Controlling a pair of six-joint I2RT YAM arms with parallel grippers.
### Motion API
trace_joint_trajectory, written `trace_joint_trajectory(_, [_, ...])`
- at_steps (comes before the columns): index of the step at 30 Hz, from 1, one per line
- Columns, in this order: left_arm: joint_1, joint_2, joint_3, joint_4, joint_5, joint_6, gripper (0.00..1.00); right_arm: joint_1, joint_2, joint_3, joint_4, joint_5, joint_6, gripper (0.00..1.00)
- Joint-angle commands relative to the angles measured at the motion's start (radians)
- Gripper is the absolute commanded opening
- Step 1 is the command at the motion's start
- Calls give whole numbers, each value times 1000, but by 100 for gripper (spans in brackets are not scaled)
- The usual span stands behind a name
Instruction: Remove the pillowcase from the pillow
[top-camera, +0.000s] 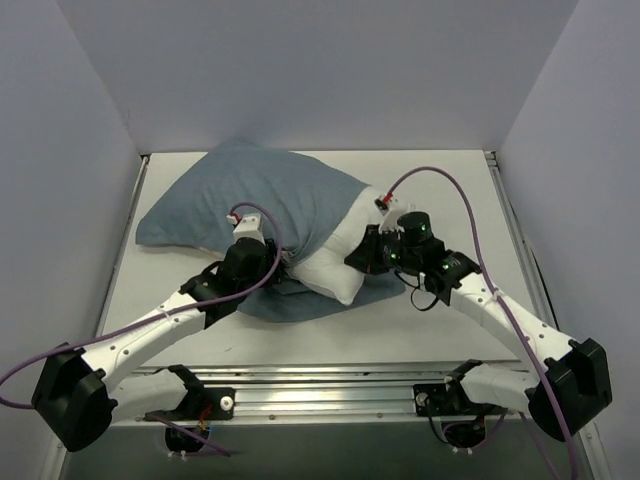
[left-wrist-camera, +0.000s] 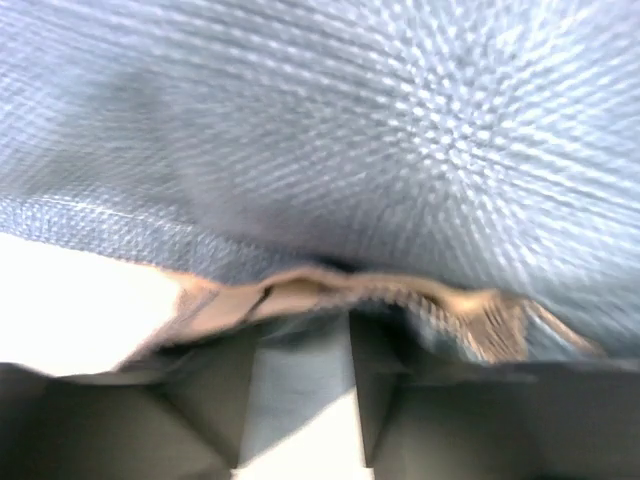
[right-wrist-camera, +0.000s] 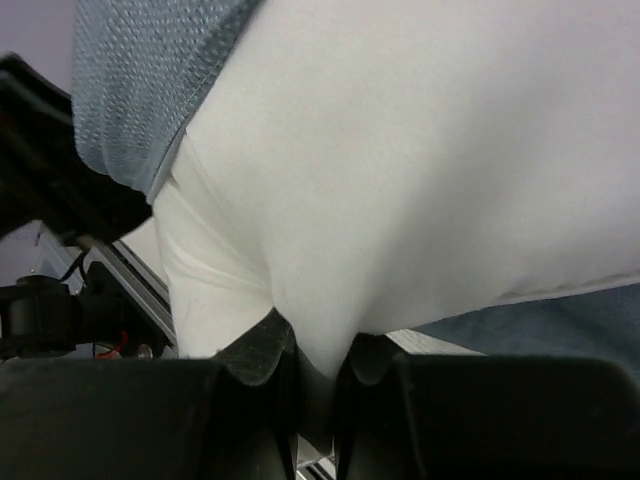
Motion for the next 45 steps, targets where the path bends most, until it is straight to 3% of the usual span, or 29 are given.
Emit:
trace_joint_trajectory(1, [9,-65,16,113,152,-7,53,-8,-75,-136,81,13,14,0])
trace_joint_trajectory(4, [9,-115,11,140,287,1,80,5,-76,-250,138,42,44,0])
trace_joint_trajectory(6, [9,-157,7,147,347,10,91,12,-58,-297,166,68,49,0])
trace_joint_trajectory(8, [11,-180,11,124,401,18,95,23,-46,-314,189,76,47,0])
trace_joint_trajectory(17, [-27,-45,190,19,312,205,91,60,14,-307,238,110,40,0])
trace_joint_trajectory(21, [-115,79,293,6,142,358,89,74,25,-281,232,128,29,0])
trace_joint_trajectory(28, [-150,272,434,-20,25,431,87,100,37,-233,206,156,12,0])
trace_joint_trajectory(31, [-152,332,471,-24,-6,447,81,104,30,-224,198,162,11,0])
trace_joint_trajectory(35, [-152,369,490,-4,-16,463,61,115,29,-218,184,173,8,0])
trace_joint_trajectory(36, [-152,377,496,2,-19,464,45,118,26,-216,183,173,6,0])
trace_joint_trajectory(38, [-144,395,503,18,-54,466,24,126,20,-213,175,168,5,0])
trace_joint_trajectory(39, [-138,400,514,21,-76,466,6,129,14,-213,166,164,1,0])
trace_joint_trajectory(41, [-107,401,523,28,-130,466,2,132,-16,-209,134,162,-3,0])
trace_joint_trajectory(45, [-19,386,526,78,-385,477,2,130,-153,-190,50,145,-8,0])
